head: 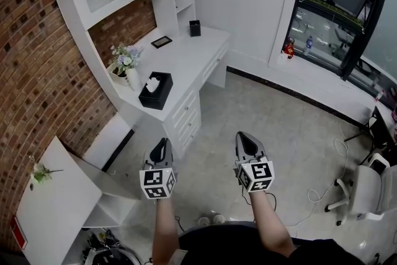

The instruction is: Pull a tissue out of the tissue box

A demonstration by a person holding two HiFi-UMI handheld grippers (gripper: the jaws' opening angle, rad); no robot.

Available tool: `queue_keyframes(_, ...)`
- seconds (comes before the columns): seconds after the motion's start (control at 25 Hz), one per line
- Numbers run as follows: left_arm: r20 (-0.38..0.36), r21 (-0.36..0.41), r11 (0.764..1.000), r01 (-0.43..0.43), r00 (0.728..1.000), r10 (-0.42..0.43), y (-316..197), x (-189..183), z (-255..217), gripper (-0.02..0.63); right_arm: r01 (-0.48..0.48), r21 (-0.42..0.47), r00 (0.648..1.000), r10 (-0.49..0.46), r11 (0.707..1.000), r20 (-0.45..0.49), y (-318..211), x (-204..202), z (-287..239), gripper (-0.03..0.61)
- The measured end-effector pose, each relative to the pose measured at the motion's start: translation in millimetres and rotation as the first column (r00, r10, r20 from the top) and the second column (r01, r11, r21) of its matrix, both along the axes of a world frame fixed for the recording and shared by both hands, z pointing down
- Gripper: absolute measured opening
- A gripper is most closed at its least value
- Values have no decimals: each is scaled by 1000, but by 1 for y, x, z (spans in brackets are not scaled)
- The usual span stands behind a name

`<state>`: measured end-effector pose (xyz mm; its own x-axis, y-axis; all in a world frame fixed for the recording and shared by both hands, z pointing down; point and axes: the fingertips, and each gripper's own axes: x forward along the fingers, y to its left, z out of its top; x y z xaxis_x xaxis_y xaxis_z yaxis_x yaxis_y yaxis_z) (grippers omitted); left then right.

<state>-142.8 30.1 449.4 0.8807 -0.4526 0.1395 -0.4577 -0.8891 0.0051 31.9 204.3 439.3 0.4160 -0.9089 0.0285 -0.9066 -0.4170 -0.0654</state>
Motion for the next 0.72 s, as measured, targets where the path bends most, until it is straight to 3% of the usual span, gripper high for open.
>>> queue_keyframes(0.08, -2, -3, 1000, 0, 1000, 0, 1, -2, 1, 16, -1, -1, 1000, 1, 1000, 4, 1, -1, 1, -2)
queue_keyframes(0.16, -1, -11, 1000, -2, 1000, 2, 1, -5, 4, 87, -2, -2, 1000, 2, 1000, 9, 1, -3, 2, -3)
queue_keyframes(0.44, 3, -26, 1000, 2, 1000, -2, -2, -19, 13, 203, -4, -6, 999, 4, 1000, 32, -4, -12, 6, -3)
queue_keyframes(0.72, 8, -33, 999, -13, 1000, 13, -14, -33, 18, 230, -4, -11, 999, 4, 1000, 34, -18, -28, 9, -3)
